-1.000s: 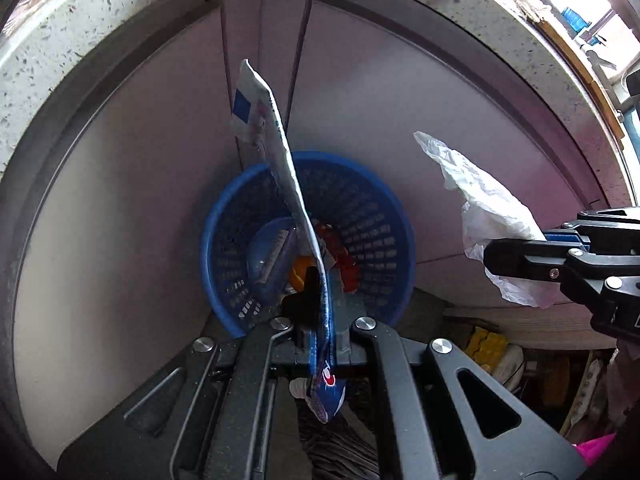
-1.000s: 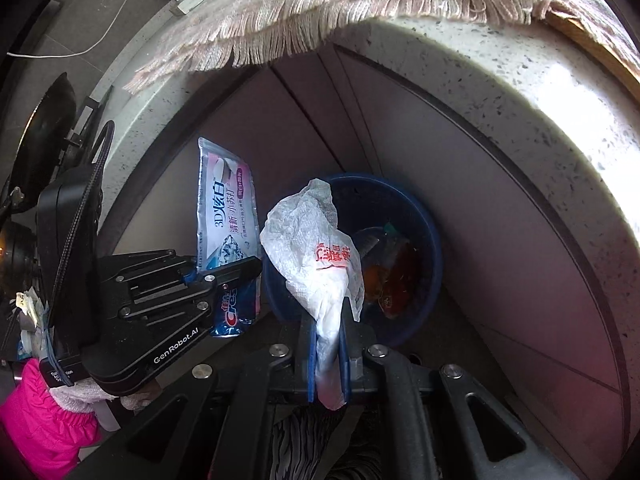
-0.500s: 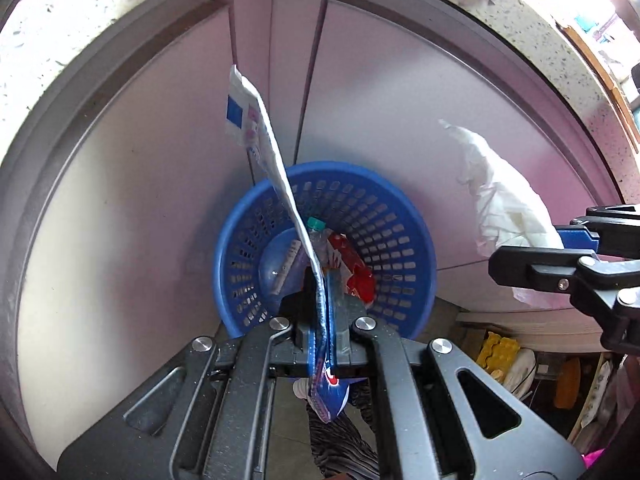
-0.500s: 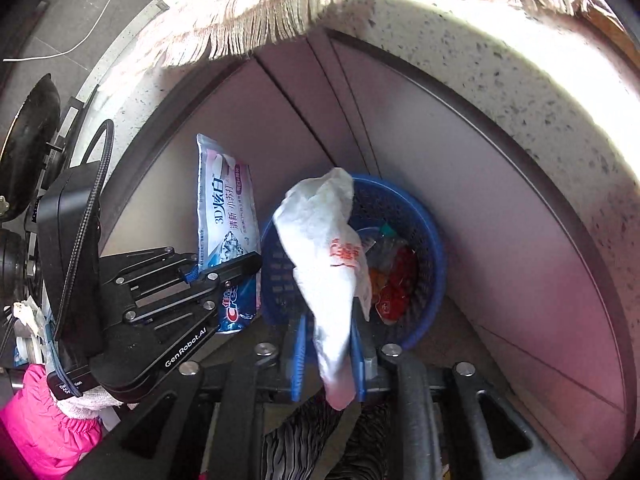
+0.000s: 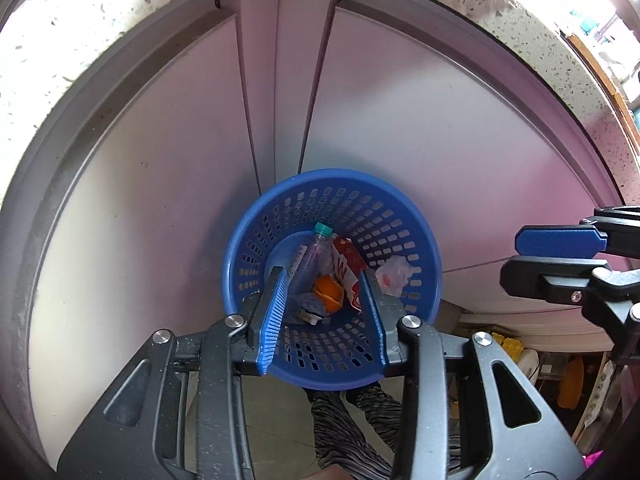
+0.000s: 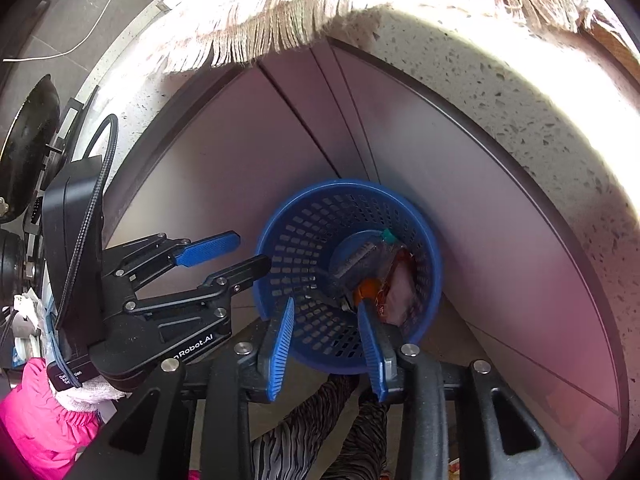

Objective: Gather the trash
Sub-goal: 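Move both tools back up over the cloth toward the eggshell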

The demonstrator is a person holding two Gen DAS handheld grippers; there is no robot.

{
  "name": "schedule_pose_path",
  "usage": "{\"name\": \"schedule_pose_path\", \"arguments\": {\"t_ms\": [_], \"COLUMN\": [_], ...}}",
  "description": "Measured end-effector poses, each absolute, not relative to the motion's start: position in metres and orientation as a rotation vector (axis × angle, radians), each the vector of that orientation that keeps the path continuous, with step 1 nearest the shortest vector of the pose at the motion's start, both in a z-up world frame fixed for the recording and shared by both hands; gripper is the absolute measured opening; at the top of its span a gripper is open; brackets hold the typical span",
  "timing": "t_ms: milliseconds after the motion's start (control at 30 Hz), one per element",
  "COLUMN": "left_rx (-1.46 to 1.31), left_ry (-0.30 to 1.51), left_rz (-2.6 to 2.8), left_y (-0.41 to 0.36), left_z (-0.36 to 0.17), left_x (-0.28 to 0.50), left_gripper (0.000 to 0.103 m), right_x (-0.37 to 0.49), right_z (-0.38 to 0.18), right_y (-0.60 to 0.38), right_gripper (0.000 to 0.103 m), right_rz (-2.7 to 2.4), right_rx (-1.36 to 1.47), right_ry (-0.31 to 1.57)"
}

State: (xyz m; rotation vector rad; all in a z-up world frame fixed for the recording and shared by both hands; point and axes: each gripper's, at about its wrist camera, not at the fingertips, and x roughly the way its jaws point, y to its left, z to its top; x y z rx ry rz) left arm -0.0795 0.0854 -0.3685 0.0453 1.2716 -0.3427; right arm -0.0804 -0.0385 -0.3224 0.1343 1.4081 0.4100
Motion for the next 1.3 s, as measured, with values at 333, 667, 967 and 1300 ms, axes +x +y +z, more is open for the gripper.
{"name": "schedule_pose_path", "arguments": {"t_ms": [333, 667, 967, 1300], "left_rx": [0.044, 0.07, 0.062, 0.016], "left_ry": [1.254, 1.185, 1.1, 1.012], "left_rz": [-0.346, -0.378, -0.418, -0.46], "left_y": [0.096, 0.098, 0.102, 0.109], "left_z": [-0.35, -0.307, -0.259, -0.211], "left_x": [-0.073, -0.078, -0.072, -0.047], "left_gripper": [0.037, 0.037, 0.037, 0.038], "right_x": [-0.081, -0.086, -0.091, -0.085], "right_z": [-0.306, -0.27, -0.221, -0.16], "right_y": [-0.048, -0.051, -0.063, -0.083], "right_gripper": [0.035, 0.037, 0.043, 0.066], "right_rz": [0.408, 0.41, 0.381, 0.293], "right_rx": [0.139, 0.146, 0.184, 0.191], "right_ry": [1.388, 1.332, 1.236, 1.082]}}
